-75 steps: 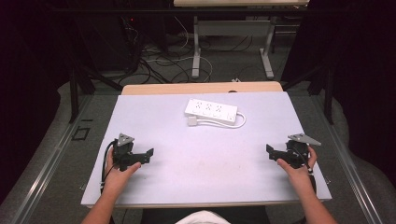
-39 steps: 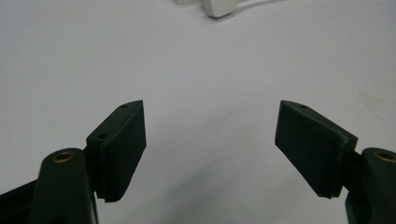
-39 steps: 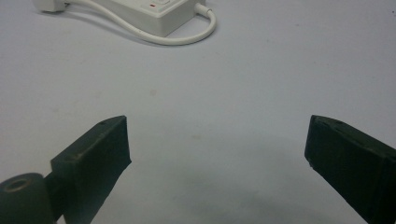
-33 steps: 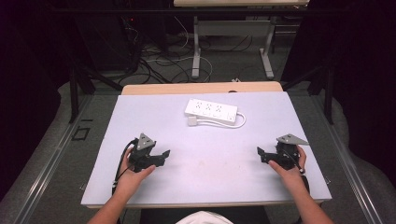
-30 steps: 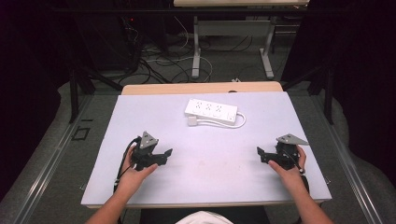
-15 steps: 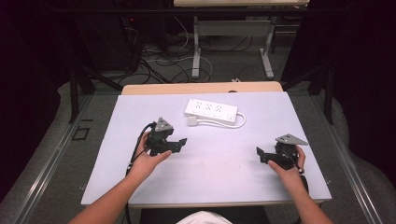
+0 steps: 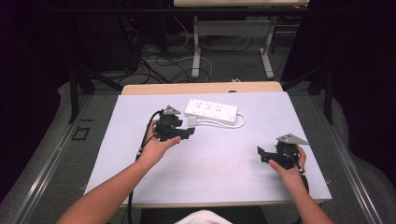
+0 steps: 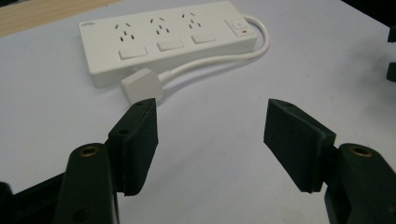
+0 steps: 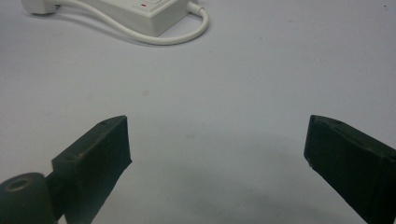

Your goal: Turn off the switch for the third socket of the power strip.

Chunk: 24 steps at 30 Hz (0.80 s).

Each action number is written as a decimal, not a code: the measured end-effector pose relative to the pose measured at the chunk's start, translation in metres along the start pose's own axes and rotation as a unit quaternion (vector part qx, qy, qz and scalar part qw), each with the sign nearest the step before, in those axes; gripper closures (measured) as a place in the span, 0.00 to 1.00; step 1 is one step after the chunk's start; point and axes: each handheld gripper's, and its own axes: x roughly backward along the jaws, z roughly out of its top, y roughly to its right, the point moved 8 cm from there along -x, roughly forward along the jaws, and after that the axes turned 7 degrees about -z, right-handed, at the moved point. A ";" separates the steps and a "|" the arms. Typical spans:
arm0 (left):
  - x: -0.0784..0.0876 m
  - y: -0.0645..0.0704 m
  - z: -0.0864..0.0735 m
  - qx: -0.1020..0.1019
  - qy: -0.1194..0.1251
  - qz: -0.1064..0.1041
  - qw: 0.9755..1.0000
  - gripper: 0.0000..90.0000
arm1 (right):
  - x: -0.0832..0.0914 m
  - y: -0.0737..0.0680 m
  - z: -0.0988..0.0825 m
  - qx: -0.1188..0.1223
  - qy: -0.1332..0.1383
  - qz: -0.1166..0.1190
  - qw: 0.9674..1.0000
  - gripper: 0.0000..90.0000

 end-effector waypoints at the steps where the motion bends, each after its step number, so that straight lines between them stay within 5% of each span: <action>1: -0.002 0.001 0.004 0.010 0.005 -0.001 1.000 0.39 | 0.000 0.000 0.000 0.002 -0.001 0.000 1.000 0.07; 24: -0.025 -0.009 0.072 0.034 0.006 0.012 0.999 0.44 | 0.002 -0.005 0.001 0.006 0.002 0.003 1.000 0.07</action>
